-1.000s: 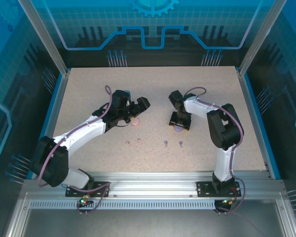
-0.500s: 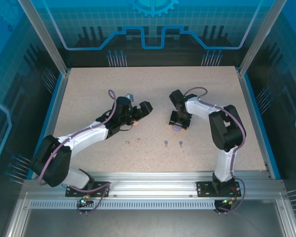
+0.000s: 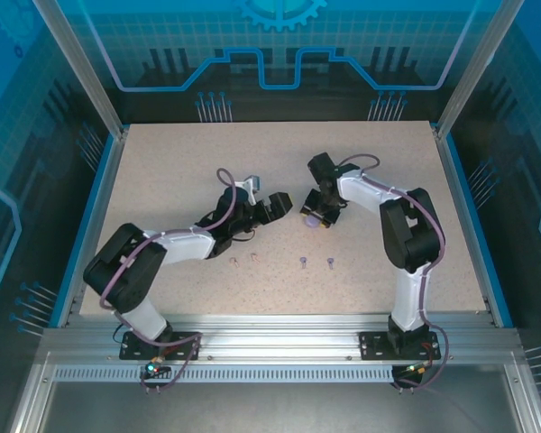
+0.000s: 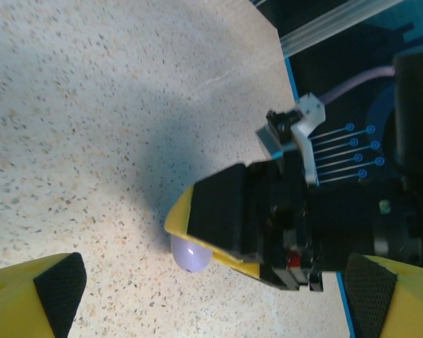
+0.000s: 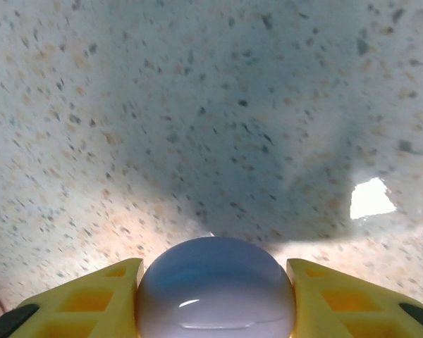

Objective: Insert the wireless bluetooth earbuds into the charging case

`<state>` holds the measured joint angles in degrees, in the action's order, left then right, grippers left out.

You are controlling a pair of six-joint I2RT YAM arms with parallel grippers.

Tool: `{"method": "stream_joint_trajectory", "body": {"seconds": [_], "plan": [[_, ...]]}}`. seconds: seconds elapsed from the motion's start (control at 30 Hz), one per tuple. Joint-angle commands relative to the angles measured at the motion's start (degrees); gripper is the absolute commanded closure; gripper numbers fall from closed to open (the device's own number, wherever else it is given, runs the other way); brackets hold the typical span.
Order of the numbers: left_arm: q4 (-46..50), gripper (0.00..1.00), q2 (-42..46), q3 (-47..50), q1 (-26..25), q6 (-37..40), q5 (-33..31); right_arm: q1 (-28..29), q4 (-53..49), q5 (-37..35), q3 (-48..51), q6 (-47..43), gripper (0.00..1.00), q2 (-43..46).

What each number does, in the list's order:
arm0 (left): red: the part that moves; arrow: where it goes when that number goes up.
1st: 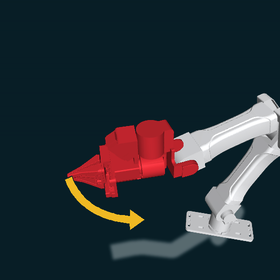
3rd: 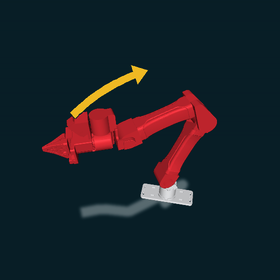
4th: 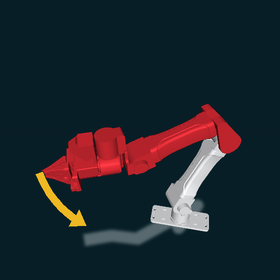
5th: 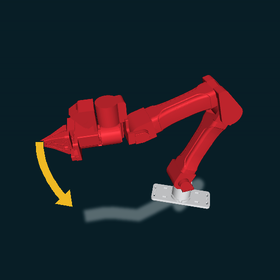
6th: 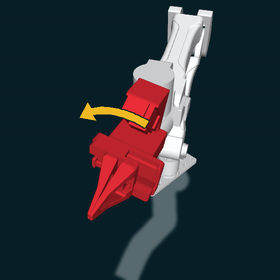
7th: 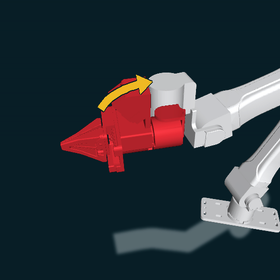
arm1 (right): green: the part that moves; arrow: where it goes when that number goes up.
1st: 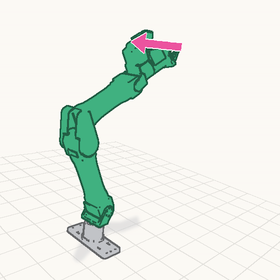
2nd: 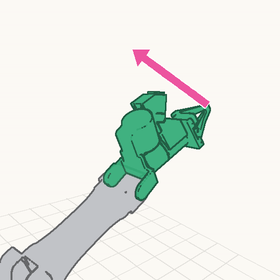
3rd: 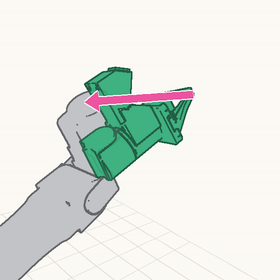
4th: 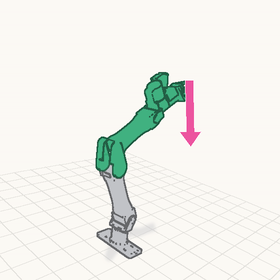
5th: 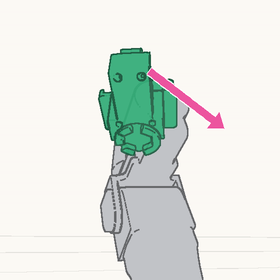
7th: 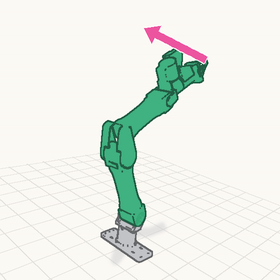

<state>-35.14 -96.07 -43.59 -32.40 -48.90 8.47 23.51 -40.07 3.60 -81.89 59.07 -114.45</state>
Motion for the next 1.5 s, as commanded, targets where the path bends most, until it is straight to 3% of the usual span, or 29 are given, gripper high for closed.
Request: {"method": "stream_joint_trajectory", "body": {"seconds": [0.0, 0.37, 0.67, 0.9, 1.2, 1.47], "plan": [[-7.6, 0.01, -2.9, -0.2, -1.1, 2.6, 3.0, -1.4, 0.7, 4.5, -2.6, 5.5, 0.54, -2.2], [-11.7, 0.03, -11.2, -3.2, -1.9, 2.1, 4.2, -3.7, 3.3, 10.5, -6.3, 13.8, 0.54, -4.6], [-14.1, 0.14, -17.7, -8.3, -1.9, -1.0, 4.4, -3.9, 4.1, 12.0, -6.1, 15.4, 0.54, -3.6], [-14.7, 0.32, -20.7, -11.0, -2.0, -2.3, 5.5, -4.0, 5.0, 12.8, -5.0, 16.2, 0.54, -2.0], [-15.8, 0.42, -22.6, -12.0, -2.0, -3.6, 5.1, -3.8, 5.3, 12.8, -4.3, 17.0, 0.54, 0.4], [-16.1, 0.43, -23.9, -13.2, -2.0, -4.4, 4.3, -3.6, 5.6, 13.1, -3.7, 17.0, 0.54, 1.7]]}}
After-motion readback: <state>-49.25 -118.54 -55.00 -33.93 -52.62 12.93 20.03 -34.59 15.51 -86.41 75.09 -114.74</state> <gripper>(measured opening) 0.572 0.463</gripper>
